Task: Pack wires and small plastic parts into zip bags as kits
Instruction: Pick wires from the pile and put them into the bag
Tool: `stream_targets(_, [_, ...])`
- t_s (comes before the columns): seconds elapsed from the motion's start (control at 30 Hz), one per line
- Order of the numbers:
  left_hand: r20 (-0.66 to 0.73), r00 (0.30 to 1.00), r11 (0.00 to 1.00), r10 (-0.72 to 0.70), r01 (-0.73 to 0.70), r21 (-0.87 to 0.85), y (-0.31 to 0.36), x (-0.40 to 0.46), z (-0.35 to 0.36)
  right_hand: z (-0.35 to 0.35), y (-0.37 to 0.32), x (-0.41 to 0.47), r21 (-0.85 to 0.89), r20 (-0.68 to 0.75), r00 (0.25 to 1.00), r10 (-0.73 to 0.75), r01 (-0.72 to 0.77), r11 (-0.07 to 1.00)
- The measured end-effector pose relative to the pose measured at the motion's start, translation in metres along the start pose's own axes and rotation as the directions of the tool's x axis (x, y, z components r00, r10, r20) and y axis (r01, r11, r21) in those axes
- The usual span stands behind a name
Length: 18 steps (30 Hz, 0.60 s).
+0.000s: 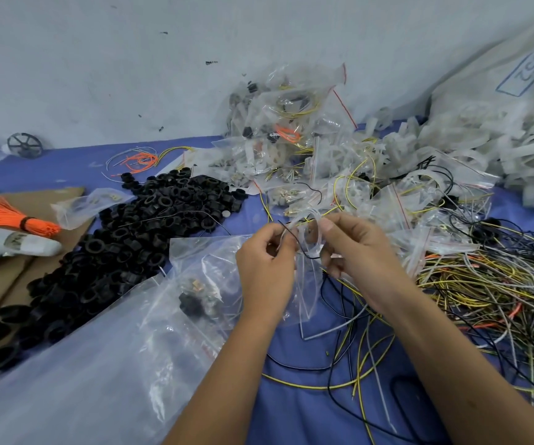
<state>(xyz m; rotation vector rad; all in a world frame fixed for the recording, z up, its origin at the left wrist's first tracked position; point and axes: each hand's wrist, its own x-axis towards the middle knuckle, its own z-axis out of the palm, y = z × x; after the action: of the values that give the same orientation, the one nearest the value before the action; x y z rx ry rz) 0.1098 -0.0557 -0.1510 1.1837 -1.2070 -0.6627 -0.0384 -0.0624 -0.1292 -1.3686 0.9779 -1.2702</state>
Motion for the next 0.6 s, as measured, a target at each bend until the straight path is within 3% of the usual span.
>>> stream_targets(0.13, [-0.049, 0.995, 0.968, -0.091, 0.077, -0.238, 0.000, 0.004, -0.002, 0.004, 0.004, -0.003, -0.239, 0.188, 0.981, 0.040, 0.006, 0.971])
stream_targets(0.2, [-0.112, 0.988, 0.956, -0.110, 0.075, -0.282, 0.001, 0.005, -0.002, 0.005, 0.004, -0.003, -0.327, 0.205, 0.978, 0.038, 0.031, 0.944])
stream_targets(0.3, [-0.257, 0.956, 0.953, -0.141, 0.061, -0.296, -0.001, 0.008, -0.005, 0.004, 0.003, -0.001, -0.447, 0.033, 0.993, -0.111, 0.114, 0.887])
stream_targets(0.37, [-0.306, 0.939, 0.950, -0.157, 0.059, -0.307, -0.002, 0.009, -0.008, -0.002, 0.003, 0.000, -0.662, -0.169, 0.922, -0.349, 0.156, 0.734])
stream_targets(0.43, [-0.309, 0.938, 0.948, -0.158, 0.056, -0.315, -0.001, 0.010, -0.010, -0.011, 0.001, -0.001, -0.817, -0.275, 0.829, -0.487, 0.065, 0.572])
stream_targets(0.53, [-0.232, 0.963, 0.948, -0.138, 0.061, -0.312, 0.001, 0.009, -0.009, -0.015, 0.002, -0.002, -0.854, -0.326, 0.878, -0.350, -0.114, 0.508])
stream_targets(0.6, [-0.158, 0.980, 0.951, -0.121, 0.069, -0.302, 0.002, 0.006, -0.006, -0.012, 0.002, -0.003, -0.816, -0.305, 0.895, -0.326, -0.069, 0.574])
